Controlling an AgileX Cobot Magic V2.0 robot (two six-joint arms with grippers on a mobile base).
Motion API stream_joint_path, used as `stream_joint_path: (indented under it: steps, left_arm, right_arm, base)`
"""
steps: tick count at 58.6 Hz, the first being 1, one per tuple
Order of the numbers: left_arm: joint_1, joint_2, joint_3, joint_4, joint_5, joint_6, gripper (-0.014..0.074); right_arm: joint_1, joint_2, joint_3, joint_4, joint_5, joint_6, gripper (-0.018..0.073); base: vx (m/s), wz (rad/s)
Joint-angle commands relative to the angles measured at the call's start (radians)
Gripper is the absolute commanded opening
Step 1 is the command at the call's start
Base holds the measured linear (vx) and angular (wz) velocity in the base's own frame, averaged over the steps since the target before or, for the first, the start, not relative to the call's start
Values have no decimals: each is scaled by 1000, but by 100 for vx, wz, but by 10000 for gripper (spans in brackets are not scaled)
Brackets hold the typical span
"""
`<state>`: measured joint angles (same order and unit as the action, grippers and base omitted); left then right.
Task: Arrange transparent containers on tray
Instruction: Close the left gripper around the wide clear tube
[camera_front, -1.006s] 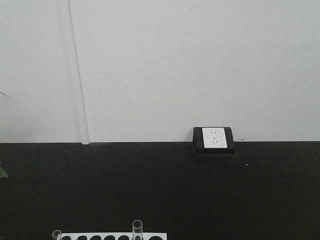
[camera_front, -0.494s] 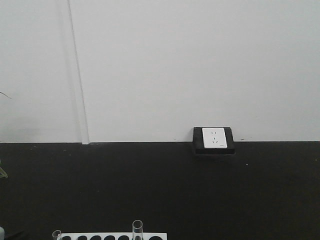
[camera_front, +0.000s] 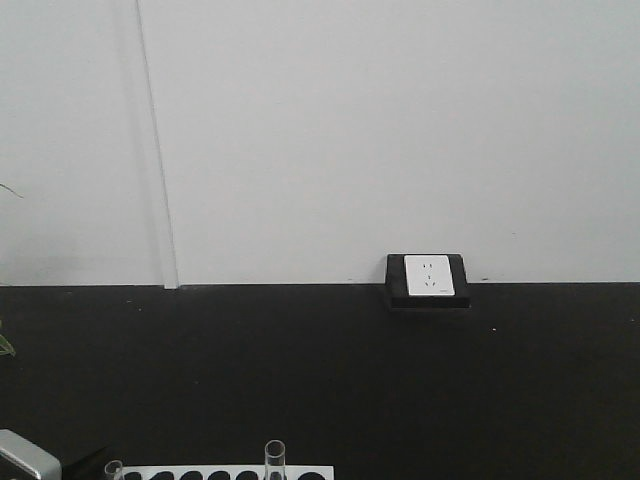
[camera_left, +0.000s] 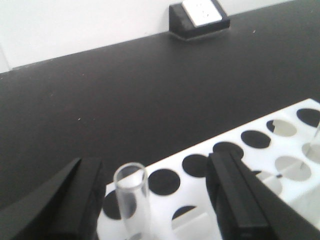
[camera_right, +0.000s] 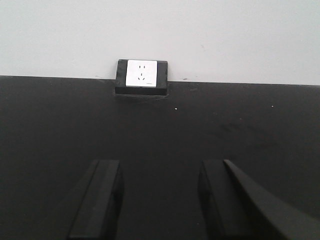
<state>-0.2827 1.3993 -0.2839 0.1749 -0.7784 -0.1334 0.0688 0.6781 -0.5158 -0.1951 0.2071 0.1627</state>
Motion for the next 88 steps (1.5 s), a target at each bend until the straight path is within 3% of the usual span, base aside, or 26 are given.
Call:
stream_joint_path:
  steps: [1,9,28,44,70,88]
  left_arm:
    - [-6,25,-21,-67,-146,-1,552]
    - [-6,73,-21,-175,-176,-1,552]
    - [-6,91,-21,-77,-170,-5,510]
    - [-6,91,-21,-79,-147,-5,406]
    - [-6,91,-21,-80,-140,-4,127]
    - [-6,38,-21,-80,-216,-4,78]
  right_arm:
    - [1,2,-35,-12,-74,-5,430]
    - [1,2,-35,-12,-74,-5,430]
    - [1,2,-35,-12,-74,-5,430]
    - [1,2,-35,-12,-76,-5,430]
    - [1,2,-35,-12,-76,-5,428]
    - [1,2,-35,-12,-78,-5,428]
  base:
    - [0,0]
    - [0,0]
    - [0,0]
    - [0,0]
    - [0,0]
    - [0,0]
